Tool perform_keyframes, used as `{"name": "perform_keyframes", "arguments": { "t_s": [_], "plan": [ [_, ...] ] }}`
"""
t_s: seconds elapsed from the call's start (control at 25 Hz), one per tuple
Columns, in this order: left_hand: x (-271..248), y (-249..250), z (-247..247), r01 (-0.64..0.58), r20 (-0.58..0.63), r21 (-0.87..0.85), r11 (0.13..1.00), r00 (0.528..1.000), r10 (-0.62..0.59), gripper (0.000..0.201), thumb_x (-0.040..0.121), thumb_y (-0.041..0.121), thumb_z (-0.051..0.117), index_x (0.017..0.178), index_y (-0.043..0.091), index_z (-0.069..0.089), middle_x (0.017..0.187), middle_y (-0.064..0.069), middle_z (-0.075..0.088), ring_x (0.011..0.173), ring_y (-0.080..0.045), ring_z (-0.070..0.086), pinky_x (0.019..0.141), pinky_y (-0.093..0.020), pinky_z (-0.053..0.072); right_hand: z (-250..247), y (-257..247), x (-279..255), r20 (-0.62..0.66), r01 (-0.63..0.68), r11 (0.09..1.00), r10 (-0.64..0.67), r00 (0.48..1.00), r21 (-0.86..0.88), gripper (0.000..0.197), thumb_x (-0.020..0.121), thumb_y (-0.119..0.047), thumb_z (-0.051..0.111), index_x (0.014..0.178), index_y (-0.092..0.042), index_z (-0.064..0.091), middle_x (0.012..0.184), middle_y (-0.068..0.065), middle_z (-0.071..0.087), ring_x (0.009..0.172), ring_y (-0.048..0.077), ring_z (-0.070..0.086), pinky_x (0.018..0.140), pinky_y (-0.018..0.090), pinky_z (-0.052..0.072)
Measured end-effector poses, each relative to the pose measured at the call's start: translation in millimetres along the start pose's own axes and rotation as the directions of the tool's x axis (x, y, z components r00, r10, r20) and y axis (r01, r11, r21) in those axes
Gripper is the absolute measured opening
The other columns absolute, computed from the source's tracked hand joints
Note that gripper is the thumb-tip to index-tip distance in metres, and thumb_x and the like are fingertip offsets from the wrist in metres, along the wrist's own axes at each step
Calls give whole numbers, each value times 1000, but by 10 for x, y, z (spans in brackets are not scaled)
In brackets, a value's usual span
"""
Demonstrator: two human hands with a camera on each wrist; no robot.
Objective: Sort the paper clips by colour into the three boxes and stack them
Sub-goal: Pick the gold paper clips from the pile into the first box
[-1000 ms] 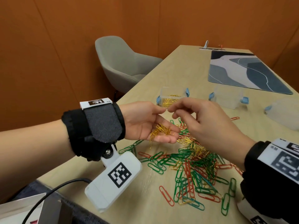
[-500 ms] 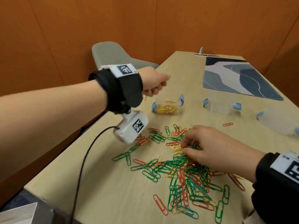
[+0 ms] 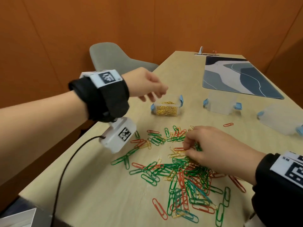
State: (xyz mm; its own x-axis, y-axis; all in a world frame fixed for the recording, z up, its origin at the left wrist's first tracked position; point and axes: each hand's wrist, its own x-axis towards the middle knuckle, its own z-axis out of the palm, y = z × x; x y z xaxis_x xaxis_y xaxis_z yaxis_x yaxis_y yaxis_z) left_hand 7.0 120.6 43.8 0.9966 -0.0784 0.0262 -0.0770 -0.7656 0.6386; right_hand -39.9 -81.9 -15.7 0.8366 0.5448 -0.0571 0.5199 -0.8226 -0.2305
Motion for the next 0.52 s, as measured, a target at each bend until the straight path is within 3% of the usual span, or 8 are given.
{"name": "perform_keyframes", "arguments": {
  "t_s": [0.08,0.16,0.32,0.52],
  "plan": [
    [-266,-133,2,-24,204,204,979,979,-19,9,79,33,70,83,25,71,72,8,69,62,-4,60,52,-16,46,-3,3,-8,-20,-12,1000,12,1000,-7,8,87,-25,52,86,-28,60,96,-8,57,94,15,55,84,32,48],
    [-494,-247,66,-78,361,386,919,930,-73,18,70,37,77,85,27,73,73,8,69,58,1,55,55,-13,43,-5,-59,-3,-14,36,999,-36,999,33,9,88,-29,54,91,-30,62,98,-10,57,94,13,54,85,29,47],
    [-603,-344,242,-116,275,451,885,961,-14,30,70,46,74,94,29,71,81,11,66,63,3,50,57,-6,37,42,-223,43,10,138,989,-139,990,49,18,91,-31,52,104,-29,64,106,-11,56,100,10,51,86,23,42],
    [-507,-378,345,-127,290,423,897,957,-1,23,75,34,74,96,25,72,84,9,66,61,1,49,56,-3,36,57,-151,86,7,34,997,-35,999,72,16,89,-18,58,100,-23,68,101,-6,64,88,10,58,72,15,43]
  ]
}}
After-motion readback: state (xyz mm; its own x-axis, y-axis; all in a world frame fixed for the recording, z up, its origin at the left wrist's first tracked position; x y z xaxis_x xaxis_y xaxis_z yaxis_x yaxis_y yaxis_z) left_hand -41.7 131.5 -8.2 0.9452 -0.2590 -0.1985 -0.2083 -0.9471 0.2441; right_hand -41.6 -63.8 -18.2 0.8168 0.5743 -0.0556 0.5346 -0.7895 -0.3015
